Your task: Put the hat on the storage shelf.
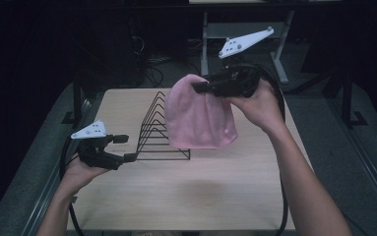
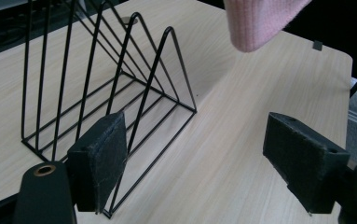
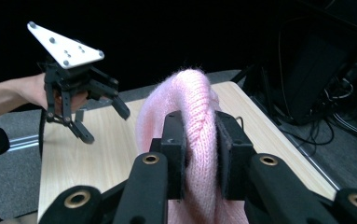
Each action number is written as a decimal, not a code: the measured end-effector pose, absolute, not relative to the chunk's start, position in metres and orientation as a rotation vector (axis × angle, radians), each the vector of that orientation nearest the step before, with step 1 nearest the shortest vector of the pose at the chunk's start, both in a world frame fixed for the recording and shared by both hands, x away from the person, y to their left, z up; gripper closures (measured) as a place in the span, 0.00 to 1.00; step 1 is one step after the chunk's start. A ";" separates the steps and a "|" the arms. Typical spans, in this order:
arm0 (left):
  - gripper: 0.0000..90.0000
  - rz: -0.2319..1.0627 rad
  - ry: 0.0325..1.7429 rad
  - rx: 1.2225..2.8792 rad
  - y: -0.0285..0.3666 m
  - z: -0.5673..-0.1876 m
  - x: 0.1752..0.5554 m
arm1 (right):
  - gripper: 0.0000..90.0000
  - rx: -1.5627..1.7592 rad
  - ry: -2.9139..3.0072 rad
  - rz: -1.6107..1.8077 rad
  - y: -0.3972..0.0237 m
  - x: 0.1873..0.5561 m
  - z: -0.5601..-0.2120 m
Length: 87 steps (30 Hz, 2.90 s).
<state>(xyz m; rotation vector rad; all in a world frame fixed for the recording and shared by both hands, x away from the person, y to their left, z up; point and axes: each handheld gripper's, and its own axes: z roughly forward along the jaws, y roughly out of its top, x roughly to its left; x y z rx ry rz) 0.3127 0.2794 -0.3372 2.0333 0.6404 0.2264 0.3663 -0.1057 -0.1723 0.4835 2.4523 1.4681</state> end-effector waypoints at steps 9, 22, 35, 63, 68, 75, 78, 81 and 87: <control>0.24 0.208 0.600 2.041 0.270 -0.325 0.321 | 0.83 0.430 2.457 1.492 -0.086 0.371 -0.168; 0.32 0.138 0.536 2.052 0.247 -0.313 0.337 | 0.83 0.389 2.469 1.529 -0.065 0.374 -0.169; 0.59 0.013 0.541 1.984 0.247 -0.312 0.359 | 0.83 0.369 2.452 1.576 -0.052 0.378 -0.166; 0.90 0.154 0.681 1.989 0.269 -0.304 0.403 | 0.83 0.483 2.380 1.555 -0.037 0.428 -0.175; 0.90 0.168 0.697 1.992 0.270 -0.307 0.405 | 0.83 0.499 2.389 1.558 -0.037 0.436 -0.179; 0.90 0.161 0.699 1.996 0.271 -0.308 0.405 | 0.83 0.497 2.403 1.582 -0.038 0.439 -0.183; 0.90 0.164 0.692 1.998 0.272 -0.307 0.404 | 0.83 0.491 2.401 1.589 -0.037 0.437 -0.182; 0.90 0.159 0.687 2.003 0.273 -0.307 0.402 | 0.83 0.477 2.405 1.590 -0.036 0.435 -0.182; 0.90 0.157 0.693 2.011 0.278 -0.309 0.399 | 0.83 0.448 2.429 1.574 -0.033 0.432 -0.182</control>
